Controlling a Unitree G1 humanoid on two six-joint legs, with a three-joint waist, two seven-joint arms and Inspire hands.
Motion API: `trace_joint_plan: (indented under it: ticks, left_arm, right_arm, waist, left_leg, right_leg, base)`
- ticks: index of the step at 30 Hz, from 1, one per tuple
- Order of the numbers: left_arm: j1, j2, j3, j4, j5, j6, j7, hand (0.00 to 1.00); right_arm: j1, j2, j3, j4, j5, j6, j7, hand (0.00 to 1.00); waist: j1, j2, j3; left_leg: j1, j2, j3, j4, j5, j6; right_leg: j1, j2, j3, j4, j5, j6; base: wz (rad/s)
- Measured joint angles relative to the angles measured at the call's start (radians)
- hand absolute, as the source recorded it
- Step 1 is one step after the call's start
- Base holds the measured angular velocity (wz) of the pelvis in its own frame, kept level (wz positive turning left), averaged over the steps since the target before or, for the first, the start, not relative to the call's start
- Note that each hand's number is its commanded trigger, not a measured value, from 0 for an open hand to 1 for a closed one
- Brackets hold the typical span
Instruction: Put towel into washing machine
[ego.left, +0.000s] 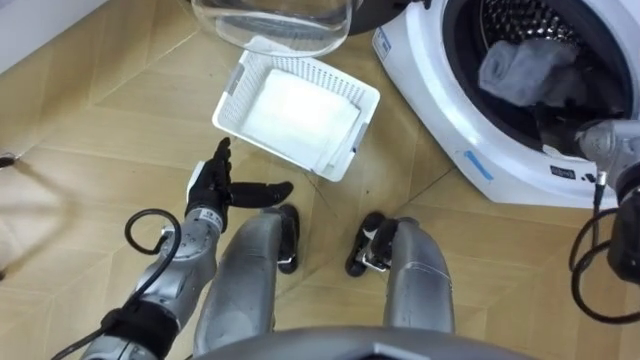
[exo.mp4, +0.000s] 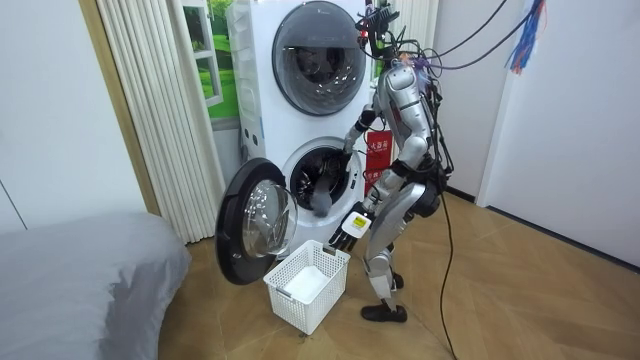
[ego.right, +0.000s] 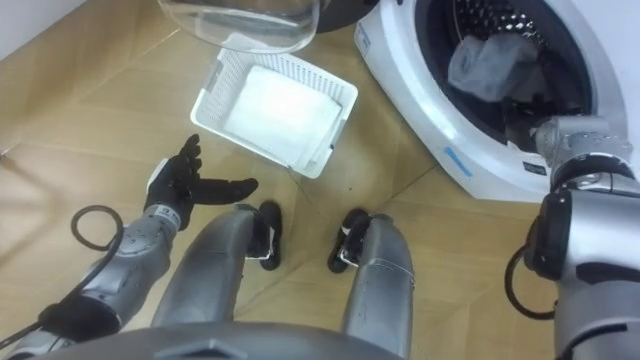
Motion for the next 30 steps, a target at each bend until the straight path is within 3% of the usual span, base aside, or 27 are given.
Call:
trace_joint_plan:
  ticks: [14, 21, 30]
  left_arm:
    - [-0.02, -0.001, 0.002, 0.01, 0.012, -0.005, -0.011, 0.0]
    - [-0.04, 0.0, 0.003, 0.024, 0.019, -0.005, -0.035, 0.0]
    - [-0.055, -0.025, 0.006, 0.076, 0.084, -0.006, -0.092, 0.0]
  right_arm:
    - [0.0, 0.0, 0.0, -0.015, 0.038, -0.047, -0.076, 0.0]
    - [0.014, 0.0, 0.0, -0.028, 0.039, -0.077, -0.074, 0.0]
    - [0.089, 0.015, 0.001, -0.038, 0.025, -0.101, -0.018, 0.0]
  waist:
    - [0.001, 0.01, 0.0009]
    - [0.004, 0.032, -0.005]
    - [0.036, 0.057, -0.0041]
  left_leg:
    - [0.001, -0.002, 0.003, -0.024, 0.0, 0.001]
    - [0.003, 0.0, 0.004, -0.035, 0.001, 0.003]
    - [0.107, 0.001, 0.004, -0.113, 0.007, -0.001]
  right_leg:
    - [0.004, 0.001, -0.003, -0.022, -0.006, 0.012]
    - [0.012, 0.004, -0.009, -0.042, 0.001, 0.018]
    - [0.111, 0.022, -0.014, -0.116, 0.011, 0.025]
  base:
    - [0.01]
    - [0.0]
    - [-0.02]
